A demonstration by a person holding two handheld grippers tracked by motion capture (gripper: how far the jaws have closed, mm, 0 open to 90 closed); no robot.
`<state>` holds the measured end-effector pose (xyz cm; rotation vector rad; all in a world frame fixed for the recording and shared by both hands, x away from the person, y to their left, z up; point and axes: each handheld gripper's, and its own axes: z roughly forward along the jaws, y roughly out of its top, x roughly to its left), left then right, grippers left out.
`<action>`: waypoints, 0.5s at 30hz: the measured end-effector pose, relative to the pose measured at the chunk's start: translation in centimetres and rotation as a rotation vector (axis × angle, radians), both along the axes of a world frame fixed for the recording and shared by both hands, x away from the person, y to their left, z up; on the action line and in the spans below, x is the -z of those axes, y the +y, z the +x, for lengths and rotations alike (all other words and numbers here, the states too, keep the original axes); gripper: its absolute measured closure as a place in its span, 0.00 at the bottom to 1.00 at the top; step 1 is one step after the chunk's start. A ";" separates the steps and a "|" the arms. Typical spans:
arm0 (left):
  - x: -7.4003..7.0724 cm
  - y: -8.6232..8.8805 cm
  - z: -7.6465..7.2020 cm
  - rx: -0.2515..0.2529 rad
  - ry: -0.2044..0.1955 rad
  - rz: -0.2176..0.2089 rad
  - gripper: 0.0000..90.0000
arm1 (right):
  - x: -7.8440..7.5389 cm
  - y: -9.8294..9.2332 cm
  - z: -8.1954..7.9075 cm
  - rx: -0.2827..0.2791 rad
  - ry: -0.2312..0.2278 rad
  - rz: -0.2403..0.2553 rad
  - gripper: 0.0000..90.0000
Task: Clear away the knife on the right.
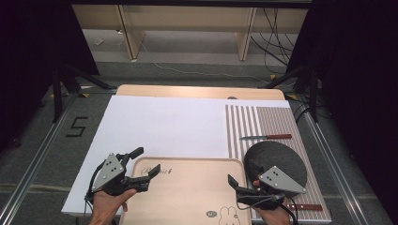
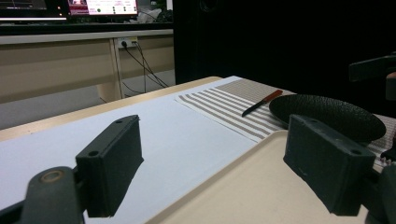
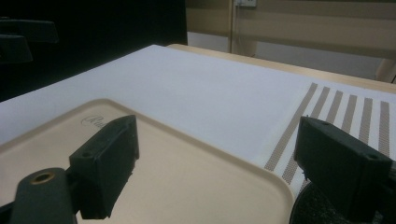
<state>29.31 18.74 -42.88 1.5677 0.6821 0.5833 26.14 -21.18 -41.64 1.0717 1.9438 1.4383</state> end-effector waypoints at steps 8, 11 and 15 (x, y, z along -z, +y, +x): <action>0.0 0.0 0.0 0.006 0.007 0.001 0.20 | -0.2 -0.3 0.1 0.006 -0.014 -0.007 0.16; 0.0 0.0 0.0 0.009 0.005 0.008 0.20 | -0.3 -0.6 0.5 0.004 -0.050 -0.014 0.17; 0.1 -0.1 0.0 0.008 0.013 0.011 0.20 | -0.8 -1.1 0.9 -0.007 -0.038 -0.020 0.17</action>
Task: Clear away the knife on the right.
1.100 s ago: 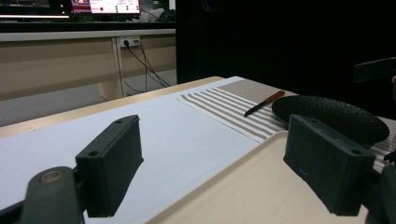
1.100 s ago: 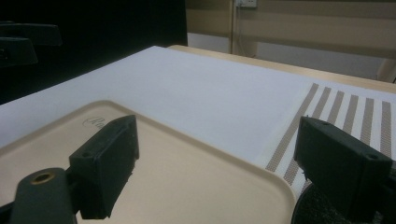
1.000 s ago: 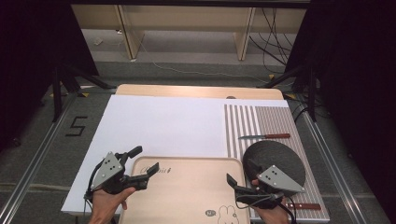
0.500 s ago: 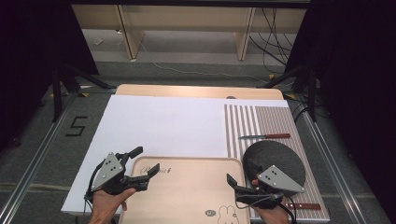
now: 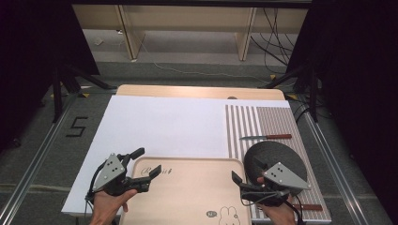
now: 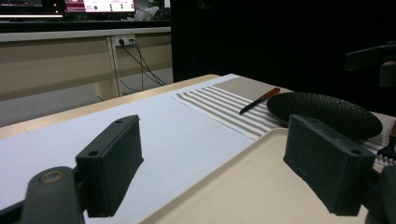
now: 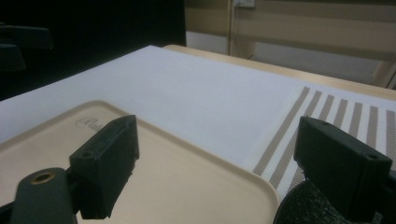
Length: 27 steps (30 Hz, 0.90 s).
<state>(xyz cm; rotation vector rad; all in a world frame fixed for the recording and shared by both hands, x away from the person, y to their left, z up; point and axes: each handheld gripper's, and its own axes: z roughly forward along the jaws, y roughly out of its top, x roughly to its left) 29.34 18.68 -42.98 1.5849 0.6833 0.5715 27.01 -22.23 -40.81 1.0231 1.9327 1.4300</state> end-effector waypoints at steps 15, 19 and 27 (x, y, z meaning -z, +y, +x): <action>0.1 -0.1 0.0 0.009 0.006 0.002 0.20 | -2.1 -2.4 4.3 -0.189 0.291 -0.157 0.19; 0.1 -0.1 0.0 0.012 0.007 -0.002 0.20 | -2.1 -2.5 5.3 -0.191 0.312 -0.175 0.19; 0.1 -0.2 -0.1 0.019 0.008 0.002 0.20 | -2.9 -3.6 7.3 -0.178 0.362 -0.136 0.19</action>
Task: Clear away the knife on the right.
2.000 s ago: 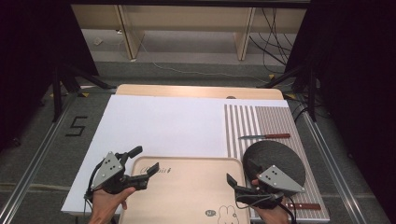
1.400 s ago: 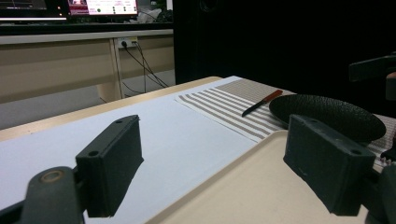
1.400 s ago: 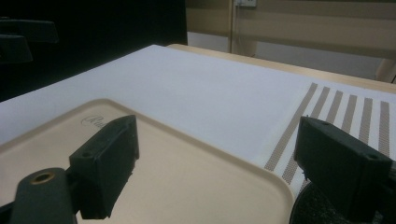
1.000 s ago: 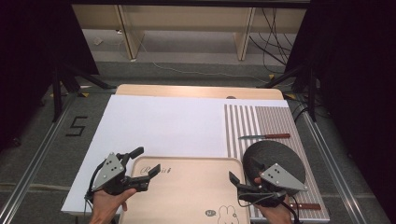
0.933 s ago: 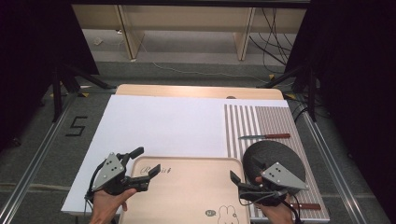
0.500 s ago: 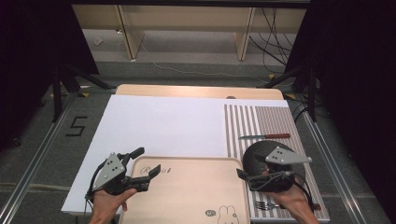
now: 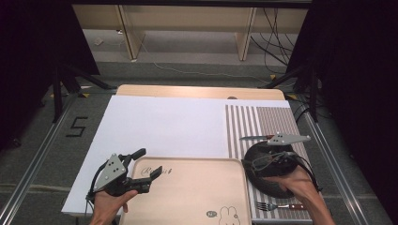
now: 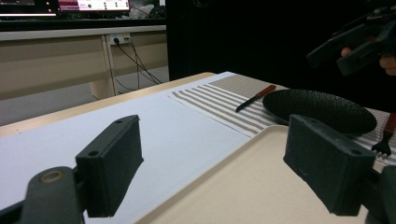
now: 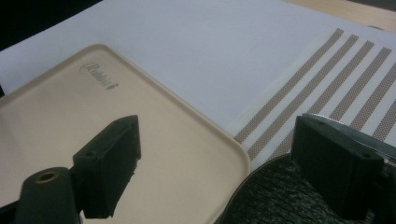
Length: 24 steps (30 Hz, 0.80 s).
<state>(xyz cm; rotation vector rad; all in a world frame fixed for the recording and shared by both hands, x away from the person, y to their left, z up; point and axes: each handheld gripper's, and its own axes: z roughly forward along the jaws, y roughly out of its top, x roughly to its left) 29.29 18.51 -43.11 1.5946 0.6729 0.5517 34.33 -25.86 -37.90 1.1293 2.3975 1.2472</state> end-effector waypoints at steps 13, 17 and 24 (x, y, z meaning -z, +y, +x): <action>0.0 0.0 0.0 0.005 0.000 0.000 0.20 | -1.0 -2.2 4.1 0.017 0.116 -0.051 0.20; 0.1 0.0 0.0 0.007 0.003 0.005 0.20 | -0.6 -2.9 5.2 0.062 0.119 -0.063 0.21; 0.1 -0.1 0.0 0.001 0.014 -0.001 0.20 | 0.1 -4.6 7.7 0.090 0.134 -0.107 0.22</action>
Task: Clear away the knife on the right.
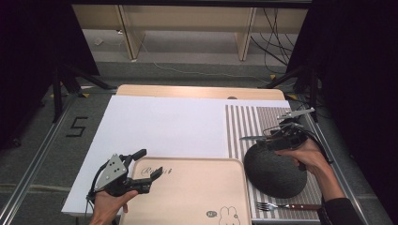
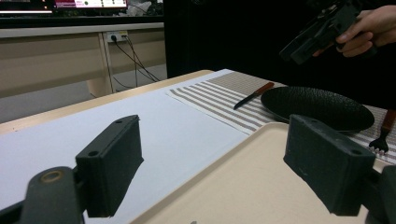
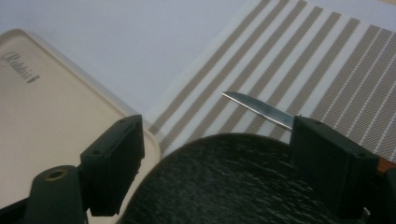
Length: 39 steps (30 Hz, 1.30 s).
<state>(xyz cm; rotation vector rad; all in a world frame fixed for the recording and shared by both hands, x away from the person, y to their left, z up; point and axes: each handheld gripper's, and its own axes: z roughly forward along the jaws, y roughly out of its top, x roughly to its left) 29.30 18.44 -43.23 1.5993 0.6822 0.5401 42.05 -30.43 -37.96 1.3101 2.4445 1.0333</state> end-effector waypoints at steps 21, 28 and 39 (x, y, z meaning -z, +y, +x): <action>-0.1 0.0 0.0 0.018 -0.007 0.004 0.20 | 2.8 -3.9 6.9 0.113 0.126 -0.159 0.26; -0.1 0.0 0.0 0.019 -0.007 0.008 0.20 | 3.2 -4.5 8.2 0.139 0.166 -0.221 0.26; -0.1 -0.1 0.0 0.032 -0.006 0.002 0.19 | 4.5 -4.5 9.6 0.173 0.243 -0.277 0.29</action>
